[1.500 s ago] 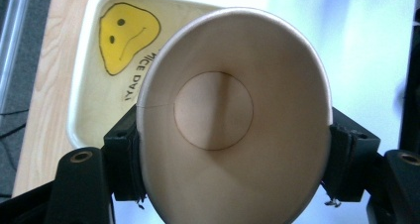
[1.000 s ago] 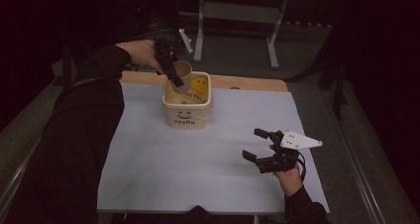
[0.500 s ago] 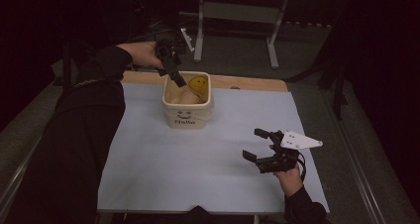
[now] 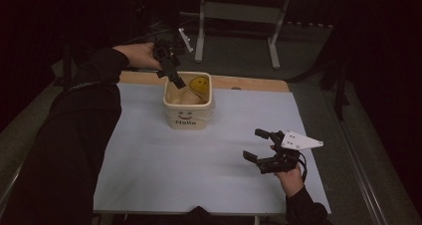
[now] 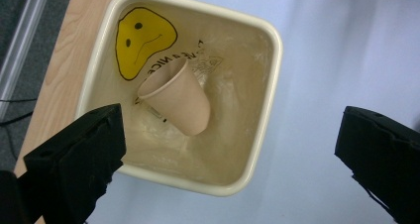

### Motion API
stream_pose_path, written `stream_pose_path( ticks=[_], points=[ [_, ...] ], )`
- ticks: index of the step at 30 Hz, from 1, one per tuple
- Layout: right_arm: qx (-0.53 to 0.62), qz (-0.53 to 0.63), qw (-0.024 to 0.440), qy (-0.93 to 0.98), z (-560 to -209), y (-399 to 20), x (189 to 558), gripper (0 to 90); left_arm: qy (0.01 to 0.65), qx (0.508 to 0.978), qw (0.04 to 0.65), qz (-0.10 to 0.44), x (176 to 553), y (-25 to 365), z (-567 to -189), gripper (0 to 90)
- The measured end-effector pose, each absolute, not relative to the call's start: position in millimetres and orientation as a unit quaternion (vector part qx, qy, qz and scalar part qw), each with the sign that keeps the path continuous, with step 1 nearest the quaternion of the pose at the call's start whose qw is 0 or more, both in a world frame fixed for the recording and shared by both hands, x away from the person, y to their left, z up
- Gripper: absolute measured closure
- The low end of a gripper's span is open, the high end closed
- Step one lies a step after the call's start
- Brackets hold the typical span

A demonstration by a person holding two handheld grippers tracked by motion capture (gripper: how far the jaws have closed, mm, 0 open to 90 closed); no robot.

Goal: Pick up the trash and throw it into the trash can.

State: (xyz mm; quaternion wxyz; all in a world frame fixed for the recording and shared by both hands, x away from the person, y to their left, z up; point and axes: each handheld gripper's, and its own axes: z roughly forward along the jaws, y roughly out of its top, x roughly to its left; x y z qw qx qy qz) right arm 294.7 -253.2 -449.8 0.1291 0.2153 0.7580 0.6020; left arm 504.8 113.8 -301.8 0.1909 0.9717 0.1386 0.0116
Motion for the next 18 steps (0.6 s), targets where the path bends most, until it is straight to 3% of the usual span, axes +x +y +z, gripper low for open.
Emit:
stream_pose_path(
  ticks=[18],
  points=[
    [0.212, 0.6, 0.13, 0.761, -449, -249, 294, 11.6, 0.164, 0.965, 0.207, -0.001, 481, 140, -307, 0.4]
  ],
)
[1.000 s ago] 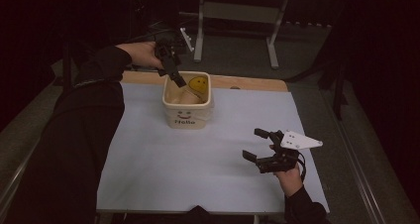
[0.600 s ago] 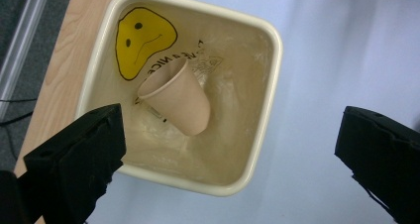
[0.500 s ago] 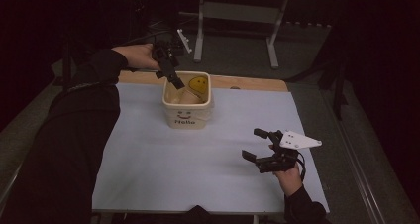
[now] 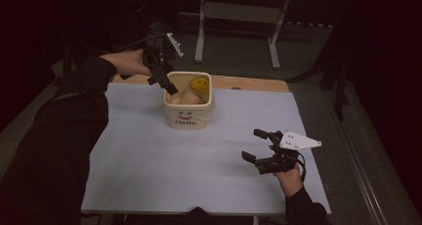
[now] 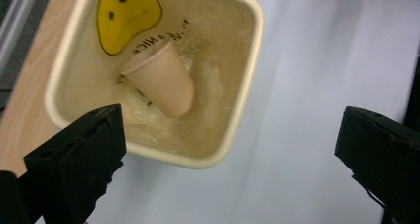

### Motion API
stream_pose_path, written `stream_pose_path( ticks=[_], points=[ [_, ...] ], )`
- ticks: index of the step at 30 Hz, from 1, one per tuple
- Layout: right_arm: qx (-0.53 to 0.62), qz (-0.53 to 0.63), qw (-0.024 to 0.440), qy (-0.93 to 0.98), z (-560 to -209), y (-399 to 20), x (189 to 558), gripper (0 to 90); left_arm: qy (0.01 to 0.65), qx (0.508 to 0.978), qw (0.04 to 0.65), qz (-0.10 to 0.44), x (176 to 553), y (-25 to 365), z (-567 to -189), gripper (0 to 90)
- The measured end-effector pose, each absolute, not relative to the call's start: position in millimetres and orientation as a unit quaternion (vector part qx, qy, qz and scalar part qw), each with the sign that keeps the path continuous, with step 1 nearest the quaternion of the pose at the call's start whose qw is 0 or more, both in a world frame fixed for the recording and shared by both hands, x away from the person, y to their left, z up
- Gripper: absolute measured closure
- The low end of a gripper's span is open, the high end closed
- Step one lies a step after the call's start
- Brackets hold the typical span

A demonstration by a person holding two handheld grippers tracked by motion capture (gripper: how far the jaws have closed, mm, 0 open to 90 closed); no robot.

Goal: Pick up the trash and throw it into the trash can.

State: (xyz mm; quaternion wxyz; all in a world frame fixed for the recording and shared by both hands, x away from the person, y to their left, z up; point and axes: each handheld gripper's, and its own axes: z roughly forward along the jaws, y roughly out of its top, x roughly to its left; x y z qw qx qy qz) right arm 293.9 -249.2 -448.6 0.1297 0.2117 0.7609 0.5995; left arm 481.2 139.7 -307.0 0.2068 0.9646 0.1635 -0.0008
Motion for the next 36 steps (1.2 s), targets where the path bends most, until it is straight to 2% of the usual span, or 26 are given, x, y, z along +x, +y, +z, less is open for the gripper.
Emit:
stream_pose_path(
  ticks=[12, 36],
  points=[
    [0.21, 0.598, 0.129, 0.763, -448, -247, 294, 11.6, 0.172, 0.963, 0.209, -0.006, 467, 160, -314, 0.5],
    [0.211, 0.596, 0.131, 0.763, -448, -247, 294, 11.6, 0.189, 0.949, 0.251, -0.029, 430, 207, -353, 0.5]
  ],
)
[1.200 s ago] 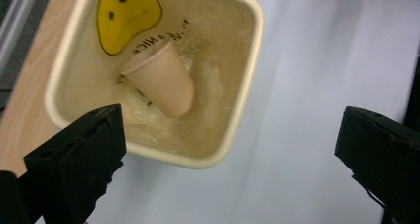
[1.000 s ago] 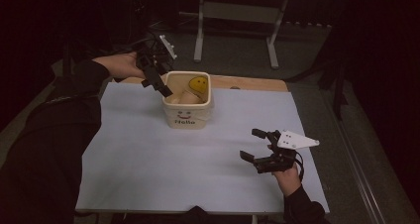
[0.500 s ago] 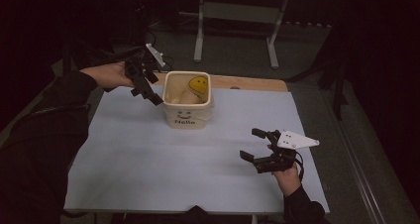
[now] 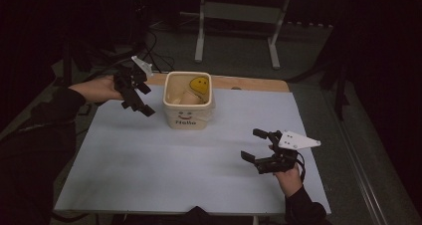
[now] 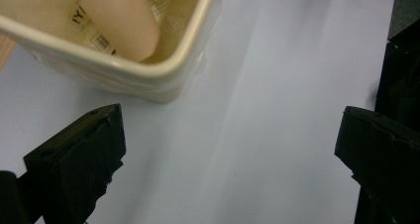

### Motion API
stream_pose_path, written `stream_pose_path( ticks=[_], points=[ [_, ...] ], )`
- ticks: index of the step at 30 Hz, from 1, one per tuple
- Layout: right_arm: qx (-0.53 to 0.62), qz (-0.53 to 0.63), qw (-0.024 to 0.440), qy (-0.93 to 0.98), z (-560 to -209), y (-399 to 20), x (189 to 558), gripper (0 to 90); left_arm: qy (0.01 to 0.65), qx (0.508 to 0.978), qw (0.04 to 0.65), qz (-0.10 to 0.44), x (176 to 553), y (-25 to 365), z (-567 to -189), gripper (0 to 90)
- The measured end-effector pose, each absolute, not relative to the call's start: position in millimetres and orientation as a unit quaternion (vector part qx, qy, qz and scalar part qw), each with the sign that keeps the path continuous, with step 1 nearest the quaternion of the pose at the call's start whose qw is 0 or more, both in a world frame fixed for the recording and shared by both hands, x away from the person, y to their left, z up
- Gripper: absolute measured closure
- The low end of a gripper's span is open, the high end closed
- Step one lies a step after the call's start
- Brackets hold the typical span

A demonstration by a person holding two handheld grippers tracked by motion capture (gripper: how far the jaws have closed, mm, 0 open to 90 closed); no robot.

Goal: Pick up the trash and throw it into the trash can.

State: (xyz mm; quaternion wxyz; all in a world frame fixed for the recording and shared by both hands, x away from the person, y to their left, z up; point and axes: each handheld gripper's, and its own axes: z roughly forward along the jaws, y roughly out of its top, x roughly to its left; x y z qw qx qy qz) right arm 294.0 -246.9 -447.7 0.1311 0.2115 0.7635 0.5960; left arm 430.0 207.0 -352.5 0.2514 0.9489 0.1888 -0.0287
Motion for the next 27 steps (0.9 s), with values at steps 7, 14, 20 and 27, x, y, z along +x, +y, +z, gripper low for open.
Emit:
stream_pose_path(
  ticks=[7, 14, 20, 27],
  points=[
    [0.212, 0.595, 0.132, 0.764, -448, -246, 294, 11.6, 0.201, 0.942, 0.265, -0.033, 413, 219, -373, 0.4],
    [0.212, 0.594, 0.133, 0.765, -448, -246, 294, 11.6, 0.205, 0.937, 0.281, -0.033, 401, 223, -383, 0.4],
    [0.212, 0.594, 0.133, 0.765, -448, -246, 294, 11.6, 0.204, 0.931, 0.301, -0.029, 384, 227, -395, 0.5],
    [0.211, 0.593, 0.132, 0.766, -448, -246, 294, 11.6, 0.204, 0.928, 0.311, -0.012, 365, 226, -404, 0.5]
  ],
)
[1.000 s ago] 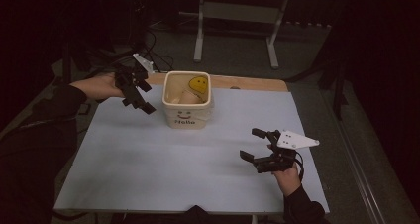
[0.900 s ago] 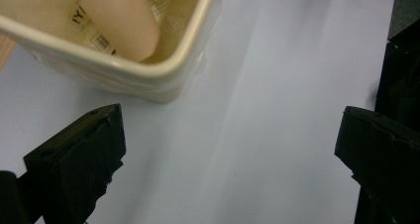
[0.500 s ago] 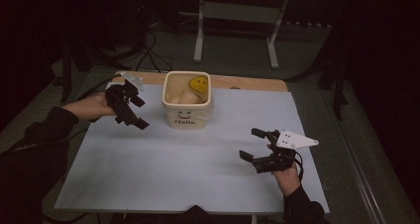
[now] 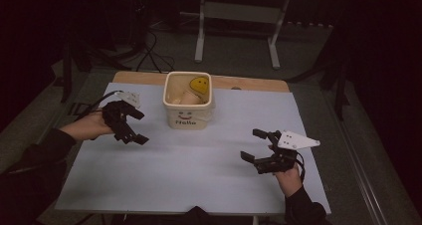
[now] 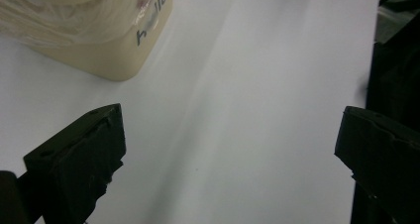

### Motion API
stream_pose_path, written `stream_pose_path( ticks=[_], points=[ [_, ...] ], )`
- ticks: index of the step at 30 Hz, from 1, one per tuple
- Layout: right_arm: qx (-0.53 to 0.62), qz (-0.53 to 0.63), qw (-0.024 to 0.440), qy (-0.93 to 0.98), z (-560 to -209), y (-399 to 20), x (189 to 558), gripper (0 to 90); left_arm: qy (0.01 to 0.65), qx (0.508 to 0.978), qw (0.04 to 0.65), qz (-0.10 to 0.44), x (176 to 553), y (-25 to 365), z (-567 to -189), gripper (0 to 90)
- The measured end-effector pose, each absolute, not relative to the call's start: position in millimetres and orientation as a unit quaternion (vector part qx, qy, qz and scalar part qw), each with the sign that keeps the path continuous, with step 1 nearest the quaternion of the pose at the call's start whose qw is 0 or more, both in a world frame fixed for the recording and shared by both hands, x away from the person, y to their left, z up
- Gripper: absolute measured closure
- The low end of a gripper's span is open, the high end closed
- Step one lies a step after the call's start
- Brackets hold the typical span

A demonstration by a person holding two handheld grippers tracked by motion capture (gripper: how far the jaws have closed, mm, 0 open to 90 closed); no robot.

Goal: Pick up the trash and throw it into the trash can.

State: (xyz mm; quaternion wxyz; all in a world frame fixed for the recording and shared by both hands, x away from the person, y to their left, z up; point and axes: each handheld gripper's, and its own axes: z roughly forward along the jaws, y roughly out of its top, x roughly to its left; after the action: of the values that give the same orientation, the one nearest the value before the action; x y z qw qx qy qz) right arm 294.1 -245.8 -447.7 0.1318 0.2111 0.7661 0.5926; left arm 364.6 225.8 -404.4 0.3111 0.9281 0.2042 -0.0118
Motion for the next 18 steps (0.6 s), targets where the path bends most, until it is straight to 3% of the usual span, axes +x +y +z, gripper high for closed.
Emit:
stream_pose_path(
  ticks=[18],
  points=[
    [0.21, 0.592, 0.13, 0.767, -448, -245, 294, 11.6, 0.218, 0.913, 0.344, -0.024, 320, 222, -445, 0.5]
  ],
)
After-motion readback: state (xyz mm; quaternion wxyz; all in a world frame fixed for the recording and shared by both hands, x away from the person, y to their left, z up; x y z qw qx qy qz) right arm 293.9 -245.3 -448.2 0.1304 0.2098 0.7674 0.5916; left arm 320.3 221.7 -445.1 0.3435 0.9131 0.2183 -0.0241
